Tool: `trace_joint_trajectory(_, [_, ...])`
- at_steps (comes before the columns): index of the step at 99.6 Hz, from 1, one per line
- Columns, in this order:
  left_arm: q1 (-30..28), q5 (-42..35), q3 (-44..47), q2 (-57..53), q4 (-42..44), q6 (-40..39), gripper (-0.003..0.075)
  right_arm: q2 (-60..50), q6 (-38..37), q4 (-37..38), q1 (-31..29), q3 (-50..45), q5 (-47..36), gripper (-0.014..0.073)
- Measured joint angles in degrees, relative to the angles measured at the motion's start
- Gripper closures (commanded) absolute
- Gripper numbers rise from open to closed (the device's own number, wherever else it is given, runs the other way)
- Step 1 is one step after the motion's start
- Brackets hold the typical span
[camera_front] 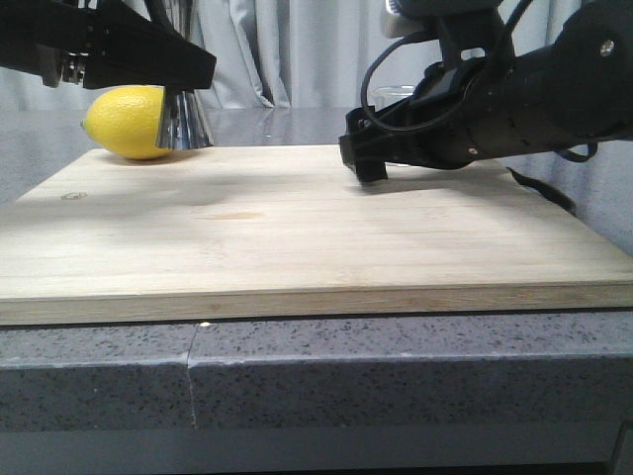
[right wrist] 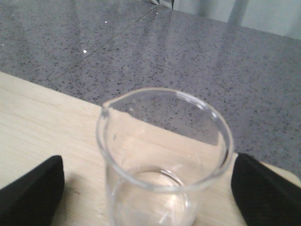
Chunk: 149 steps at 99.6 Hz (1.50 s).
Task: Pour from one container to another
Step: 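Tilt the beaker upright and carry it back over the board with the right gripper, then set the beaker down on the board, open the right gripper and withdraw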
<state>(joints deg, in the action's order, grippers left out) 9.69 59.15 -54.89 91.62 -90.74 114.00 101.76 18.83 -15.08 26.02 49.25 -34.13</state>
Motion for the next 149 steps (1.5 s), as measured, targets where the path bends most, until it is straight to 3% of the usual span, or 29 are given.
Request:
trace_joint_trajectory(44, [0.0, 0.0, 0.0, 0.0, 0.0, 0.85, 0.0739, -14.9, 0.0, 0.0, 0.15, 0.0, 3.17, -0.0066])
trace_joint_trajectory(76, [0.0, 0.0, 0.0, 0.0, 0.0, 1.99, 0.0739, -26.09, 0.0, 0.34, 4.05, 0.0, 3.15, -0.0066])
trace_joint_trajectory(149, [0.0, 2.58, 0.0, 4.86, -4.24, 11.44, 0.0739, -28.25, -0.11, 0.9, 6.94, 0.0, 5.06, -0.0066])
